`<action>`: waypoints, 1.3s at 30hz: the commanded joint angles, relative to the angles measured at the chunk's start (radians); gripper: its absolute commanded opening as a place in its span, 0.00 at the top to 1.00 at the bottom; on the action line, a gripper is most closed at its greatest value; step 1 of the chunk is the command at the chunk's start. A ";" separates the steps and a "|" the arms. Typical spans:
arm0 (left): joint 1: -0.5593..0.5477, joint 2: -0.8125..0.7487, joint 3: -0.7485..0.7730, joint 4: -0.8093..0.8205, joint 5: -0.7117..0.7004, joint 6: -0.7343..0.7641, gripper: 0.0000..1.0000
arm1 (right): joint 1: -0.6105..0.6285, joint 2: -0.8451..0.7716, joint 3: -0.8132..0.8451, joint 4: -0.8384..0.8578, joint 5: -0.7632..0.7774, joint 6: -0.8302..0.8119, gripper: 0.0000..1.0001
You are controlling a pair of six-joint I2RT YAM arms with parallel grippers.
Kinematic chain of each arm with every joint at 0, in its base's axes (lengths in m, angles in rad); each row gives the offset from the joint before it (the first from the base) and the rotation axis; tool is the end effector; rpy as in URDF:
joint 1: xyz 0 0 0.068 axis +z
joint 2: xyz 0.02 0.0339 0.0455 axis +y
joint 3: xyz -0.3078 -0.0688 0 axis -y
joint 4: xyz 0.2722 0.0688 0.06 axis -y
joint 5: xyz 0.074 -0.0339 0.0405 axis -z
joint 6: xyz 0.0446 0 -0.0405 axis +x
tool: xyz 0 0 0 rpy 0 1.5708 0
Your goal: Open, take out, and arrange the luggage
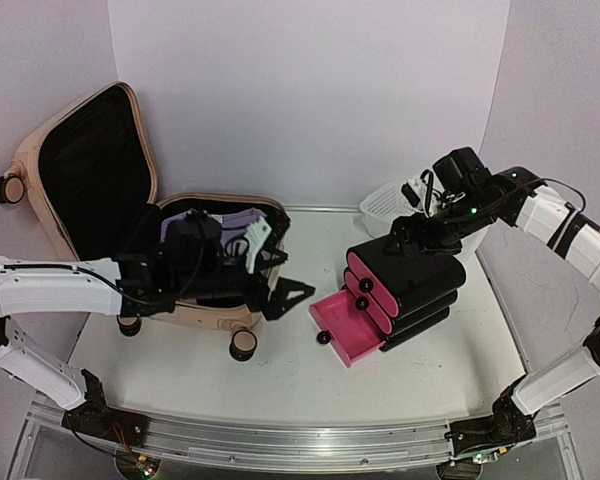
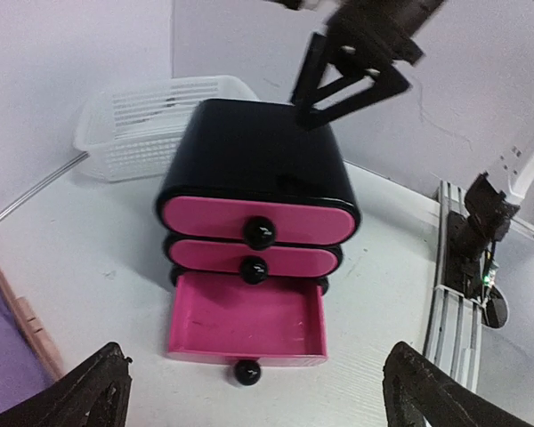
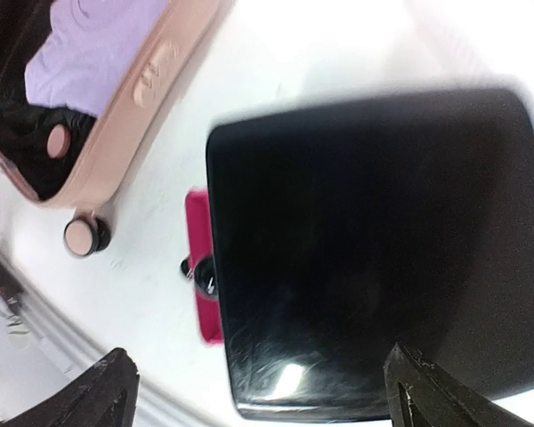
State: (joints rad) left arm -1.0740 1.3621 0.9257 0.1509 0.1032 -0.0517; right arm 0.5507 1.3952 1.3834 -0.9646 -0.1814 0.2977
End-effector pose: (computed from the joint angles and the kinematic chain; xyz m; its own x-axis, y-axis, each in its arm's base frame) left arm 0.1589 -0.3027 0.3206 -0.1817 0.2273 -0.9567 0.9134 0.3995 -0.0786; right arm 0.2558 0.1665 0.3757 -0.8512 -0.1841 -0.4915 -0.3673 0.8779 0.3072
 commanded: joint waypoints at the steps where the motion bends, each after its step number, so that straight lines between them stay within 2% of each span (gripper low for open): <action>1: 0.215 -0.047 0.093 -0.225 0.027 -0.036 0.00 | 0.003 -0.002 0.084 0.041 0.192 -0.179 0.02; 4: 0.358 -0.021 0.158 -0.334 0.056 -0.118 0.01 | 0.003 0.046 0.080 0.131 0.277 -0.216 0.02; 6: 0.417 0.031 0.249 -0.478 0.032 -0.144 0.01 | 0.003 0.100 0.099 0.157 0.343 -0.237 0.02; 8: 0.461 0.093 0.362 -0.638 -0.008 -0.175 0.00 | 0.004 0.164 0.121 0.171 0.416 -0.245 0.02; 14: 0.569 0.209 0.686 -1.090 0.062 -0.213 0.03 | 0.003 0.242 0.147 0.217 0.479 -0.324 0.02; 17: 0.623 0.277 0.826 -1.241 0.133 -0.240 0.03 | 0.003 0.249 0.145 0.181 0.546 -0.349 0.02; 20: 0.643 0.346 0.922 -1.377 0.128 -0.262 0.03 | 0.001 0.231 0.125 0.178 0.560 -0.375 0.02; 23: 0.648 0.400 0.945 -1.459 0.104 -0.285 0.05 | -0.004 0.228 0.139 0.176 0.566 -0.397 0.02; 30: 0.650 0.483 0.926 -1.490 0.105 -0.312 0.09 | -0.022 0.294 0.245 0.202 0.583 -0.461 0.02; 34: 0.650 0.509 0.844 -1.511 0.092 -0.371 0.16 | -0.024 0.357 0.328 0.213 0.637 -0.493 0.02; 39: 0.650 0.547 0.787 -1.516 0.071 -0.400 0.16 | -0.029 0.371 0.358 0.213 0.646 -0.505 0.02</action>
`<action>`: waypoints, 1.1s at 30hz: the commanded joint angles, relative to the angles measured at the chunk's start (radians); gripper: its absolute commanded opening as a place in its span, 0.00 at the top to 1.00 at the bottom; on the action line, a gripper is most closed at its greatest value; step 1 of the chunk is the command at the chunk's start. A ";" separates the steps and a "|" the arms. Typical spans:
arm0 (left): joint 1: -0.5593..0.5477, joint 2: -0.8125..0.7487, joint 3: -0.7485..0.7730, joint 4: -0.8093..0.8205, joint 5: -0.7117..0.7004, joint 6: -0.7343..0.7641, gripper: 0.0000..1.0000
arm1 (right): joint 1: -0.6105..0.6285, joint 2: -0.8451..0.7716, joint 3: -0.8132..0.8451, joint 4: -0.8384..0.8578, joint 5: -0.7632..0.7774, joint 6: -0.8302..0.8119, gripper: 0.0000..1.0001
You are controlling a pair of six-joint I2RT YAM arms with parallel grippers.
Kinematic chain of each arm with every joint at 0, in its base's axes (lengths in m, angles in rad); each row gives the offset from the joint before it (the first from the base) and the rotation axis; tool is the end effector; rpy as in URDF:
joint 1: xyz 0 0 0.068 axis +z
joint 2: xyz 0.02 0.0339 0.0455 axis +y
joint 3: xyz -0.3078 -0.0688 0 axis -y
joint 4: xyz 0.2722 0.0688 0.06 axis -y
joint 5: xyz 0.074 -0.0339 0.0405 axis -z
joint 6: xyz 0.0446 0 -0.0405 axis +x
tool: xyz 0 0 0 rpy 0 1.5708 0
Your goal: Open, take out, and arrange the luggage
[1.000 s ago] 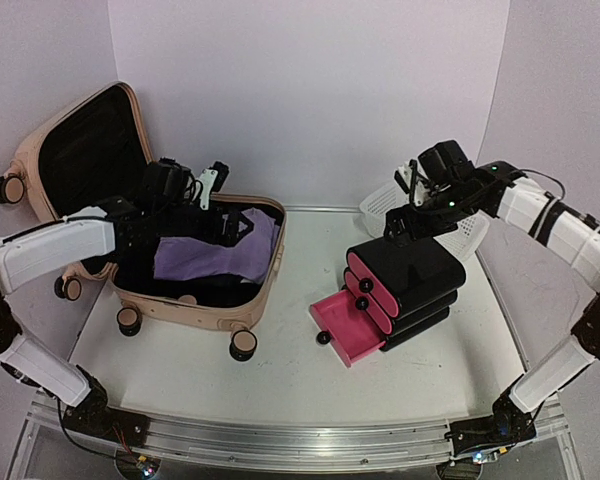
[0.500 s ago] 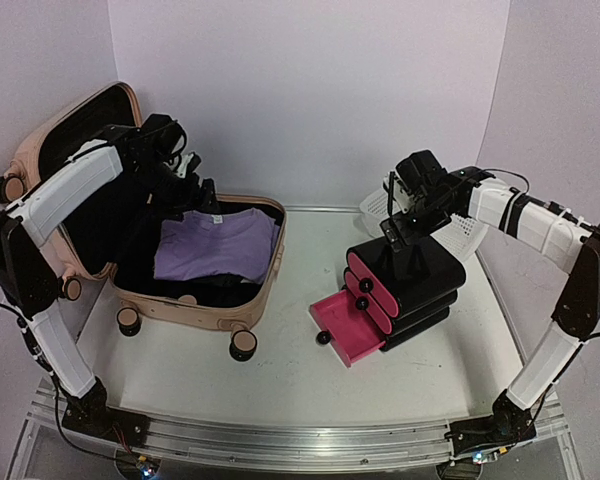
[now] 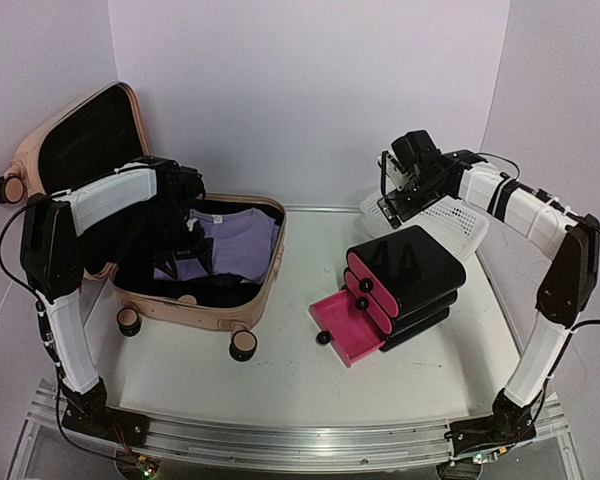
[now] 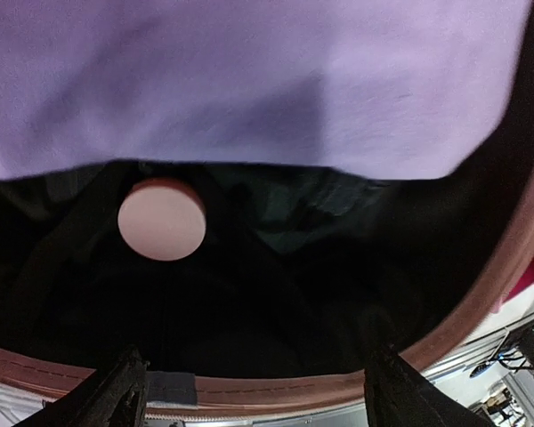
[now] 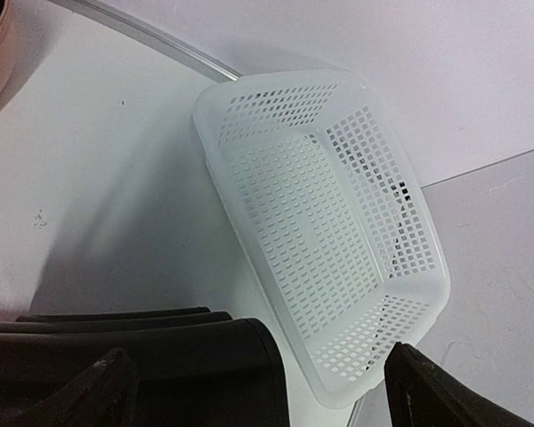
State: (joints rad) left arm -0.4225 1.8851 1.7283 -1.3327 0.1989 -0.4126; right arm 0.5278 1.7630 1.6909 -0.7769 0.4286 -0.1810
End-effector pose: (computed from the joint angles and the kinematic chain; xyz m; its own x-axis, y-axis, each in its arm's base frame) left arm 0.3639 -0.1733 0.3056 -0.9998 0.0185 0.0046 0.0171 0.9769 -0.2130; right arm 0.3811 0.2007 0.3699 -0.5981 -0.5382 -0.5938 -0.3340 0.8409 -0.4258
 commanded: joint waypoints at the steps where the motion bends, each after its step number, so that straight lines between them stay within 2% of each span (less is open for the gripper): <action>1: -0.001 0.039 -0.022 -0.035 -0.035 -0.041 0.15 | -0.006 0.002 0.049 0.025 0.039 -0.029 0.02; 6: 0.000 0.129 -0.012 -0.041 -0.090 -0.002 0.11 | -0.012 -0.020 0.026 0.025 0.056 -0.036 0.02; 10: 0.000 0.168 -0.061 -0.035 -0.097 -0.003 0.11 | -0.016 -0.036 0.022 0.028 0.054 -0.054 0.02; 17: 0.018 0.185 -0.122 0.067 -0.148 0.022 0.21 | -0.016 -0.109 -0.042 0.032 0.051 -0.048 0.02; 21: 0.034 0.209 -0.133 0.109 -0.190 0.024 0.16 | -0.017 -0.168 -0.091 0.044 0.051 -0.037 0.02; 25: 0.037 0.230 -0.143 0.163 -0.233 0.019 0.15 | -0.016 -0.218 -0.140 0.064 0.047 -0.028 0.02; 27: 0.040 0.258 -0.135 0.174 -0.244 0.026 0.18 | -0.017 -0.244 -0.159 0.069 0.031 -0.022 0.02; 33: 0.039 0.247 -0.166 0.227 -0.234 0.034 0.41 | -0.016 -0.318 -0.190 0.083 -0.024 -0.050 0.02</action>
State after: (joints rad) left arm -0.3927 2.1284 1.5967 -1.1744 -0.0120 -0.3893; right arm 0.5148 1.5173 1.5105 -0.7498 0.4351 -0.2199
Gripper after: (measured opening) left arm 0.646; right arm 0.982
